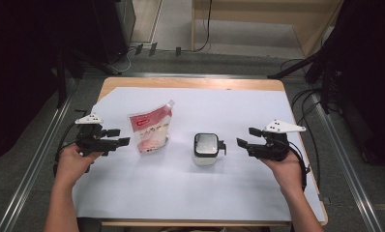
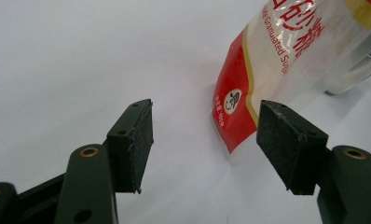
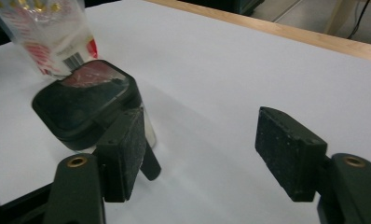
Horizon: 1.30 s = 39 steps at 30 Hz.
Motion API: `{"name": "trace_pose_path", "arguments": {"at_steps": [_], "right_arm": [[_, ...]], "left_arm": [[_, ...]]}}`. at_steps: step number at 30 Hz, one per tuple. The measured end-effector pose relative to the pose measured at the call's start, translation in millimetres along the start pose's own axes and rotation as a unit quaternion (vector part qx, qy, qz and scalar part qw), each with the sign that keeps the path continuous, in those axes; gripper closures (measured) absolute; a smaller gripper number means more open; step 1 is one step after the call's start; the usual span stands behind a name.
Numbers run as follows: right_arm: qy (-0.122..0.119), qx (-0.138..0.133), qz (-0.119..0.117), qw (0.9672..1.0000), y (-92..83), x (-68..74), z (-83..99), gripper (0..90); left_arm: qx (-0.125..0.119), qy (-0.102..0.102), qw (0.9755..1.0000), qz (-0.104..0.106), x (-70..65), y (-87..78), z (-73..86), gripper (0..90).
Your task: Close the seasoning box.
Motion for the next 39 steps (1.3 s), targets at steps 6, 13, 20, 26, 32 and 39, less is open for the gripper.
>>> {"name": "trace_pose_path", "arguments": {"at_steps": [6,13,20,26,32,39], "right_arm": [[0.007,0.005,0.024,0.9997,1.8,-12.1,11.3,28.1],[0.027,0.019,0.033,0.9989,5.8,-24.0,23.9,23.8],[0.048,0.051,0.059,0.9958,14.3,-39.6,40.7,23.5],[0.063,0.062,0.062,0.9941,21.8,-46.8,45.4,23.6],[0.066,0.067,0.073,0.9929,24.2,-50.0,46.8,23.6],[0.065,0.071,0.073,0.9927,24.7,-49.8,47.6,23.6]], "left_arm": [[-0.001,0.001,1.0,0.0,0.8,1.6,-0.8,37.1],[0.002,0.002,1.0,-0.003,2.3,3.3,-0.7,36.4],[0.008,0.004,1.0,-0.002,1.7,8.9,-1.8,36.1],[0.015,0.002,0.9999,-0.003,2.0,14.9,-1.9,35.2],[0.021,0.007,0.9997,0.002,0.6,16.8,-1.5,34.6],[0.024,0.012,0.9996,0.001,0.7,16.9,-0.4,34.1]]}}
Point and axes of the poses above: each handheld gripper's, and its own axes: y roughly forward along the jaws, z roughly out of its underside, x roughly to its left, the point moved 3 cm from there along y, roughly forward along the jaws, and after that the axes turned 6 degrees about x, right-handed, at the moved point
